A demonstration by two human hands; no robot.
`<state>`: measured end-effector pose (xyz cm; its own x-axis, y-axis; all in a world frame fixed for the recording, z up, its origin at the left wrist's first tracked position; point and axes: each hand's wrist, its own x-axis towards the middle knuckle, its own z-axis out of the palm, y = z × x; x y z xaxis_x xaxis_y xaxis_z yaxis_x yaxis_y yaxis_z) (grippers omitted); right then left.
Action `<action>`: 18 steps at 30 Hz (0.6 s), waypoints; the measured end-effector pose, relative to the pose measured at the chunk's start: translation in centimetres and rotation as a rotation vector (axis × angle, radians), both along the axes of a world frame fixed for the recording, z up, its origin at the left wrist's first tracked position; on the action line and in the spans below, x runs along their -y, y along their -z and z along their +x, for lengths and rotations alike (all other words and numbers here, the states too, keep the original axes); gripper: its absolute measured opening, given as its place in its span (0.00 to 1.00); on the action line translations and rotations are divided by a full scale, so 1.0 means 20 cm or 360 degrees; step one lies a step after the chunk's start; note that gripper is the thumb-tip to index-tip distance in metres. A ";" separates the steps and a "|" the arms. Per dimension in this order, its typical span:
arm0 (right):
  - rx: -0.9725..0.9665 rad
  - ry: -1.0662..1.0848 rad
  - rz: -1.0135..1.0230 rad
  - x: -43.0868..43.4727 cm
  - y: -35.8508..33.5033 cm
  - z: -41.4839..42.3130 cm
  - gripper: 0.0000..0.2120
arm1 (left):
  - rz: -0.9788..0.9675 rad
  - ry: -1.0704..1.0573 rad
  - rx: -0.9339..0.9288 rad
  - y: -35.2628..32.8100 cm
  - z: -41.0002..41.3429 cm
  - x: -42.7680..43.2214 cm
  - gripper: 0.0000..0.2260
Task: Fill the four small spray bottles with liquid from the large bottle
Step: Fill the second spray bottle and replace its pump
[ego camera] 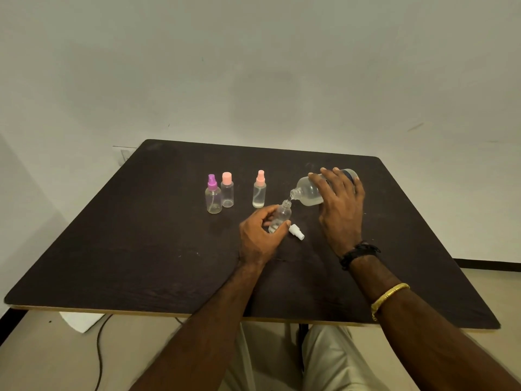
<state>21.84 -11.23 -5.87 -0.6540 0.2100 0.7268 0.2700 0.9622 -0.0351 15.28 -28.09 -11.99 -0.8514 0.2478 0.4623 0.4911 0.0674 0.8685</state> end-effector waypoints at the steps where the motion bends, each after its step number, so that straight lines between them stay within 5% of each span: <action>1: -0.0002 -0.0001 0.0001 0.00 0.00 0.00 0.35 | 0.0005 0.0001 0.0000 0.00 0.00 0.00 0.18; 18: -0.0037 0.0007 0.0022 -0.01 -0.01 0.00 0.35 | 0.0001 -0.0002 0.0020 0.00 0.00 0.00 0.17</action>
<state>21.84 -11.09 -5.73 -0.6360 0.2025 0.7447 0.2734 0.9615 -0.0280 15.35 -28.06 -11.94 -0.8575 0.2464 0.4516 0.4800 0.0677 0.8746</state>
